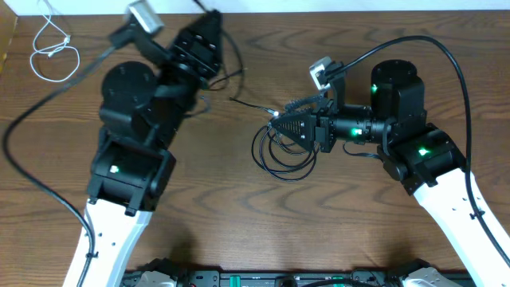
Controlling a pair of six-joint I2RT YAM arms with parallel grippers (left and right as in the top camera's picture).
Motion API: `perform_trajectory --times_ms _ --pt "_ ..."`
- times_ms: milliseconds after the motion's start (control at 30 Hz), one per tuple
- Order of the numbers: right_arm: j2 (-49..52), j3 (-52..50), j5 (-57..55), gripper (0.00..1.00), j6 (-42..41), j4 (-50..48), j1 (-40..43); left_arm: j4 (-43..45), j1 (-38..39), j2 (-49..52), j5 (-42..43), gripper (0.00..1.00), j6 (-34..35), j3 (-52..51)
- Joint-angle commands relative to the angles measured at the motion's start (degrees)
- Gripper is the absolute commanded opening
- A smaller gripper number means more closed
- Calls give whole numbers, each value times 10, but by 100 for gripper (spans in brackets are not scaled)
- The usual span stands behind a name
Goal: Untangle cables
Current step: 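Carry the black cable end with the left gripper toward the top-left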
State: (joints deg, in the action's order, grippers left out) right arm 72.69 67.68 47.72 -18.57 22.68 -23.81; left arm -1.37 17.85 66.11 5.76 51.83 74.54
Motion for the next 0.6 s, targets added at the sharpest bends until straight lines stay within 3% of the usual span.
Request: perform_trajectory --times_ms 0,267,567 --pt "-10 1 -11 61 38 15 -2 3 -36 -3 -60 7 -111 8" --pt "-10 1 -16 63 54 23 -2 -29 -109 2 -57 7 -109 8" --pt "-10 1 -32 64 47 25 -2 -13 -117 28 0 8 -110 8"
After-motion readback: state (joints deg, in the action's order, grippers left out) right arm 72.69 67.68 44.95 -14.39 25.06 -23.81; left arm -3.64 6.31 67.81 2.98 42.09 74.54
